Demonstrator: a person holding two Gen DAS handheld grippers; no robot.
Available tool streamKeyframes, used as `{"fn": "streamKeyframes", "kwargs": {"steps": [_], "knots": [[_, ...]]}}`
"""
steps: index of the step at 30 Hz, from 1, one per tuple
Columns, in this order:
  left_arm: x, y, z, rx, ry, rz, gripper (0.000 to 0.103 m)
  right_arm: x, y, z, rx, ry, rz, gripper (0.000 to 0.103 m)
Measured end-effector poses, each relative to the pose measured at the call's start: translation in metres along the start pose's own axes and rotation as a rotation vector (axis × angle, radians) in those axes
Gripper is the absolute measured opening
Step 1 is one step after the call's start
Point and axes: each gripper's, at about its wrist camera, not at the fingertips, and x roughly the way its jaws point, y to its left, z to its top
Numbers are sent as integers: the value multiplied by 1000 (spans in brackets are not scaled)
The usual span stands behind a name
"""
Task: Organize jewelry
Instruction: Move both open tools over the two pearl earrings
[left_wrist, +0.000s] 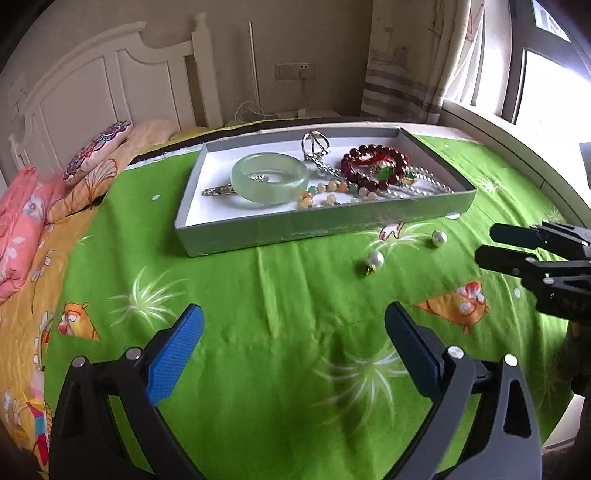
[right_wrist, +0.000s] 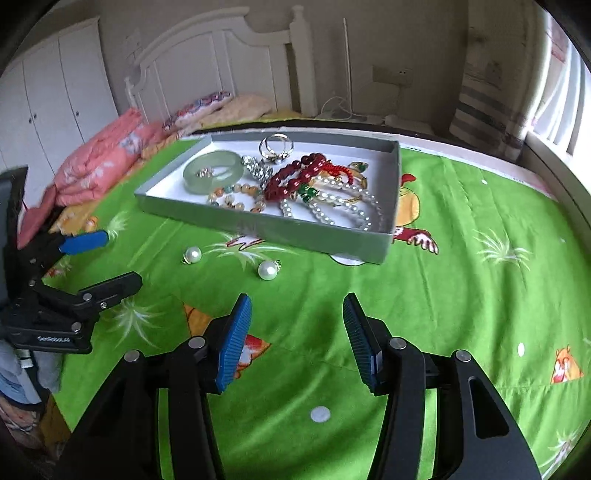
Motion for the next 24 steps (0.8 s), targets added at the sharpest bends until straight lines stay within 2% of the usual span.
{"fn": "streamKeyframes", "kwargs": {"steps": [12, 21, 24], "knots": [[1, -1, 1, -1, 5, -22, 98, 29, 18, 16, -39, 63, -42, 51], [6, -2, 1, -2, 26, -48, 98, 40, 20, 24, -42, 66, -54, 51], [7, -2, 1, -4, 33, -49, 98, 39, 22, 23, -54, 61, -51, 46]]}}
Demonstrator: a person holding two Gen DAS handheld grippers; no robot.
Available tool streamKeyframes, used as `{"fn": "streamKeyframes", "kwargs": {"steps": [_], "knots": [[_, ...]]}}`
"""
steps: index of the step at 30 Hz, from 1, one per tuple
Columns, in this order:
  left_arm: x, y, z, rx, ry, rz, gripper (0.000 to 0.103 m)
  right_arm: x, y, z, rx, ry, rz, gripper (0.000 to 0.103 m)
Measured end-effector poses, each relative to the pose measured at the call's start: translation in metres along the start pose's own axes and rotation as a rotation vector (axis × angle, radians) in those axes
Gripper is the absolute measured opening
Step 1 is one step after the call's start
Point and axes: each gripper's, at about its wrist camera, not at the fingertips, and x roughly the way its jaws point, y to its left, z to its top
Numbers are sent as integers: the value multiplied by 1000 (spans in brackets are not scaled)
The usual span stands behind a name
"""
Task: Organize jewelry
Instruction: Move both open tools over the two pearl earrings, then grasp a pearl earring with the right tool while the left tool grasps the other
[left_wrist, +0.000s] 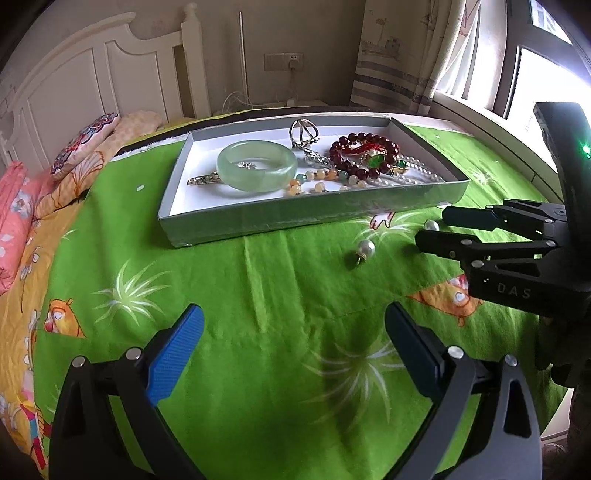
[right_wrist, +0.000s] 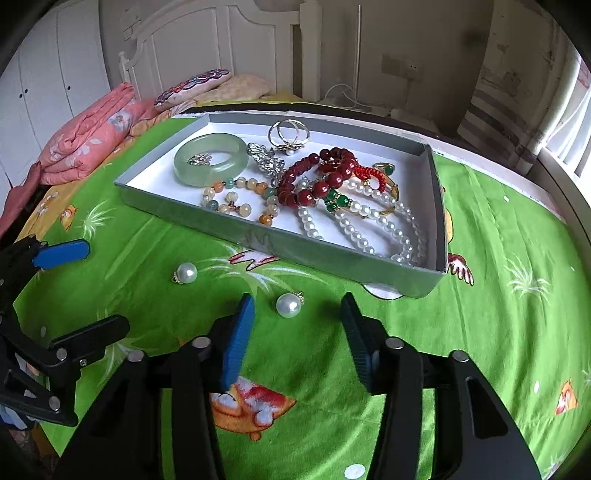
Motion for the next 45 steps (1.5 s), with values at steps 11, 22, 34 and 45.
{"fn": "streamKeyframes", "kwargs": {"steps": [11, 22, 34, 45], "knots": [[6, -1, 2, 2, 29, 0, 98, -1, 2, 0, -7, -3, 4, 39], [6, -13, 2, 70, 37, 35, 98, -4, 6, 0, -29, -26, 4, 16], [22, -27, 33, 90, 52, 0, 69, -37, -26, -15, 127, -141, 74, 16], [32, -47, 34, 169, 30, -42, 13, -39, -28, -17, 134, -151, 95, 16]]}}
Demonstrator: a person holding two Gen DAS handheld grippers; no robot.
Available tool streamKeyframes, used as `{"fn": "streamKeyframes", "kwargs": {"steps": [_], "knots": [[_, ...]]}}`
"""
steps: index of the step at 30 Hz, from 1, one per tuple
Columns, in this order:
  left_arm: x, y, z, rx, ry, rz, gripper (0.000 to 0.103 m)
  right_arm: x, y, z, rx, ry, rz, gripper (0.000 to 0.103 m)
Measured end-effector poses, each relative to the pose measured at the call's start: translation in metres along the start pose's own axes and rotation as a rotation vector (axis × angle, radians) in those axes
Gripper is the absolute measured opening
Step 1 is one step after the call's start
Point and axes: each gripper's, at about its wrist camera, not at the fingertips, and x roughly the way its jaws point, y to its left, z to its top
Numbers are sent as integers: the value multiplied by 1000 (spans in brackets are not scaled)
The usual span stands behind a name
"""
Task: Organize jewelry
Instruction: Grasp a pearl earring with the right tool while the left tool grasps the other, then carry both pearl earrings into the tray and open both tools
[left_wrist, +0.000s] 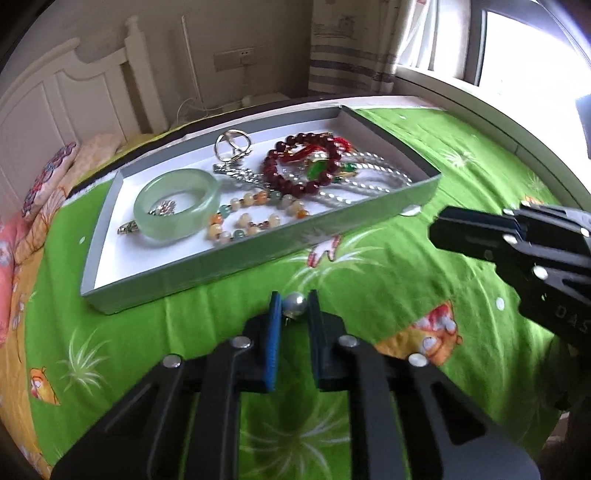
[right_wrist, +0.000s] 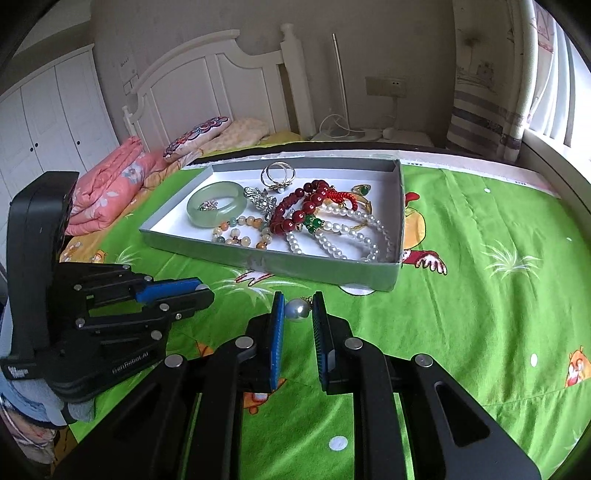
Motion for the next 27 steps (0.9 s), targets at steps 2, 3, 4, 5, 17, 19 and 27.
{"fn": "streamKeyframes", "kwargs": {"steps": [2, 3, 4, 5, 17, 19, 27], "knots": [[-1, -4, -2, 12, -10, 2, 13, 0, 0, 0, 0, 0, 0, 16], [-2, -5, -3, 11, -14, -5, 13, 0, 0, 0, 0, 1, 0, 16], [-3, -4, -5, 7, -18, -9, 13, 0, 0, 0, 1, 3, 0, 16], [-3, -3, -5, 3, -20, -11, 13, 1, 0, 0, 1, 4, -2, 16], [-21, 7, -11, -38, -64, -17, 13, 1, 0, 0, 3, 2, -8, 16], [-23, 8, -12, -40, -69, -16, 13, 1, 0, 0, 3, 0, -8, 16], [-31, 16, -11, -57, -92, -5, 13, -3, 4, 0, -16, -16, -8, 16]]}}
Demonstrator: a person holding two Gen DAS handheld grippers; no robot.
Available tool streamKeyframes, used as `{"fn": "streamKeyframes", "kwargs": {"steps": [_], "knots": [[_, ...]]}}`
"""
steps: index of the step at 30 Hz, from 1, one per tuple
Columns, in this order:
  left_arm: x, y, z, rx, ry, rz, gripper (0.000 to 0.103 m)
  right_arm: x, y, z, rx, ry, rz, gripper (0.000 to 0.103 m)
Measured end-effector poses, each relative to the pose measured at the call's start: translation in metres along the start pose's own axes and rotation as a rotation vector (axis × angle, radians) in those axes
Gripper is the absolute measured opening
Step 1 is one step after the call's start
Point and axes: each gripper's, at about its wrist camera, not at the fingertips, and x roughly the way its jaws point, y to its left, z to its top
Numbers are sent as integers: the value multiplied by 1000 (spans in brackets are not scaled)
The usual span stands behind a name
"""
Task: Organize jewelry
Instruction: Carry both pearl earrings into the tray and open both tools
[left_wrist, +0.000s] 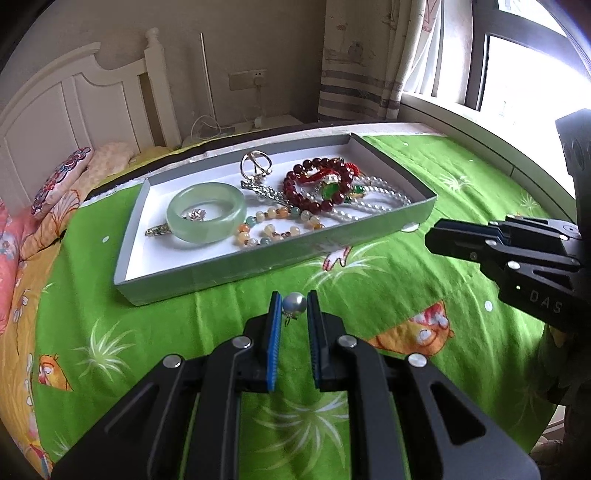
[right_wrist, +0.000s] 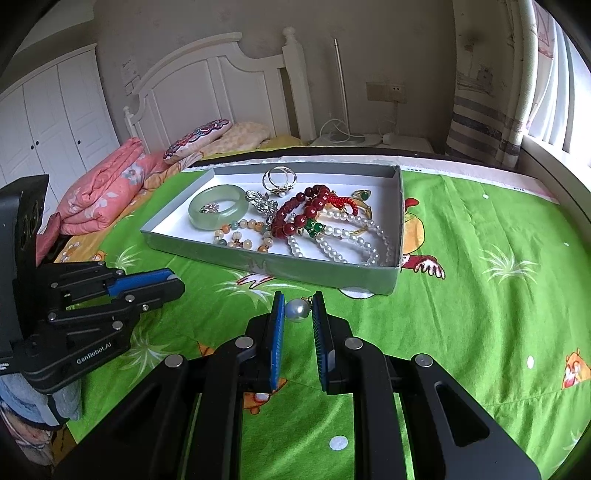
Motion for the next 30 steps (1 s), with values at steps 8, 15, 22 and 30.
{"fn": "streamKeyframes", "kwargs": {"steps": [8, 15, 22, 30], "knots": [[-4, 7, 0, -18, -17, 6, 13, 1, 1, 0, -3, -2, -1, 16], [-12, 13, -1, -44, -38, 6, 13, 1, 3, 0, -12, 0, -3, 16], [-25, 21, 3, -62, -72, 9, 13, -3, 16, 11, -45, -21, 8, 16], [-39, 40, 25, -78, -121, 19, 13, 2, 34, 39, -109, -47, 13, 16]]}}
